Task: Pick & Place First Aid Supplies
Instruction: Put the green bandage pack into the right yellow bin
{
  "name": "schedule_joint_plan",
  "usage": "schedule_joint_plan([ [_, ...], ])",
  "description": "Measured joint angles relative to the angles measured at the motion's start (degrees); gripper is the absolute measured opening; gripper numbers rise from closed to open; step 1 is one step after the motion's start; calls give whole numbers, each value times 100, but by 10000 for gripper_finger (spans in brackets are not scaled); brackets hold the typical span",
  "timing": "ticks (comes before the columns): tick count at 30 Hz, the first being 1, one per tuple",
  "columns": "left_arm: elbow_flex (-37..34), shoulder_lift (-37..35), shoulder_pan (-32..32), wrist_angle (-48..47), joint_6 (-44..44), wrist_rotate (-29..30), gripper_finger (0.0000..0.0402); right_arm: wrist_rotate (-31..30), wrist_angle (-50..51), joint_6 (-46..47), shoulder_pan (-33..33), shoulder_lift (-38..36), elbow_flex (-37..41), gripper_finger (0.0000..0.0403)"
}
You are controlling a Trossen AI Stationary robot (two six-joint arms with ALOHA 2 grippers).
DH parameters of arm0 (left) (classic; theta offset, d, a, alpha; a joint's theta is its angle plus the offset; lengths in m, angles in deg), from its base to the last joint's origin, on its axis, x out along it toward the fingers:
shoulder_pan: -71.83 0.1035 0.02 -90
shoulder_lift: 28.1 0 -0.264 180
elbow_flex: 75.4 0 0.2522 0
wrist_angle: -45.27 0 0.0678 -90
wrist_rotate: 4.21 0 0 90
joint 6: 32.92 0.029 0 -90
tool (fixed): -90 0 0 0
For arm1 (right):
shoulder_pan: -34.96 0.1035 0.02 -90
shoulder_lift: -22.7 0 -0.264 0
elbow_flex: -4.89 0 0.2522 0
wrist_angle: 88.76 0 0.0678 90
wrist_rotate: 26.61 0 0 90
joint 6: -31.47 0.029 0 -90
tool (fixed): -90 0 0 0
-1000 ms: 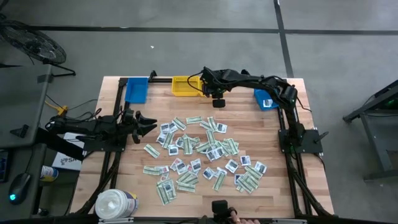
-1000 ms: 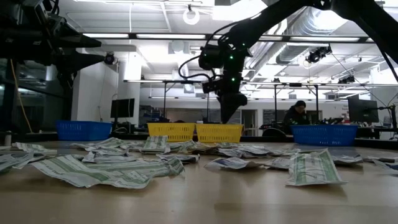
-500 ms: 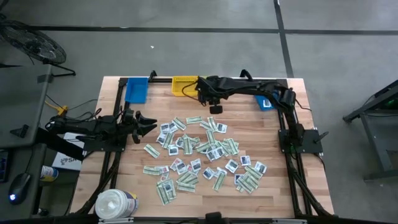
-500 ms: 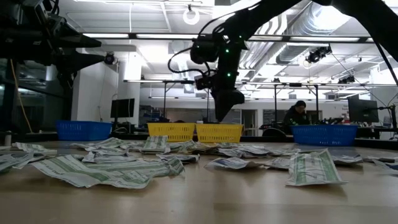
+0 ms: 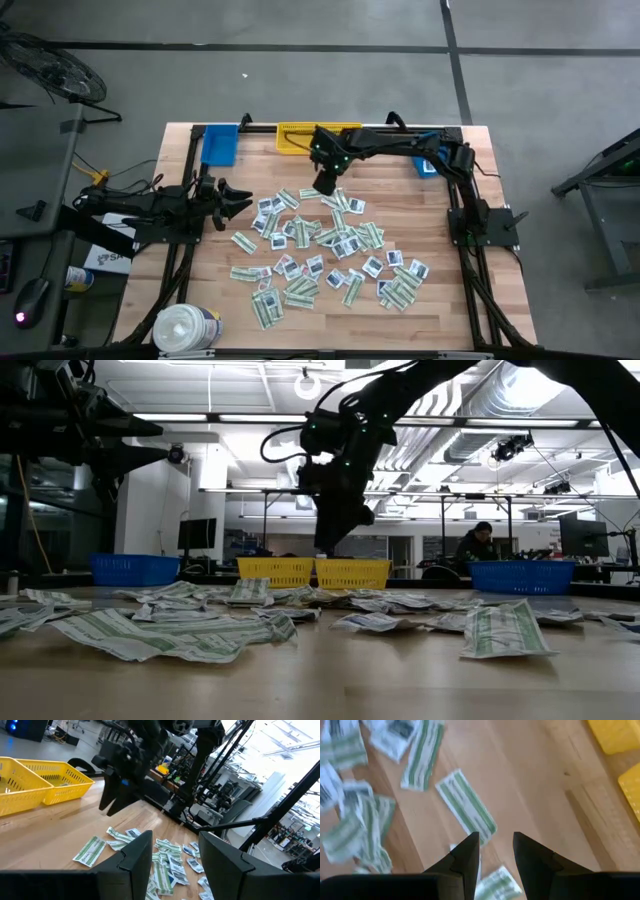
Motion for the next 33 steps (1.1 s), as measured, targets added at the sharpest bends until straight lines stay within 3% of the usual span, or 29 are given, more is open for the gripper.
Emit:
schedule_joint_plan([
  [5, 0, 1, 1, 0, -1, 1, 161, 57, -180, 511, -69, 7, 115, 114],
  [11, 0, 1, -1, 0, 0, 1, 161, 445, -1108, 1016, -96, 35, 1010, 114],
  [33, 0, 0, -1, 0, 0, 0, 161, 763, -2520, 1450, -172, 15, 1832, 114],
])
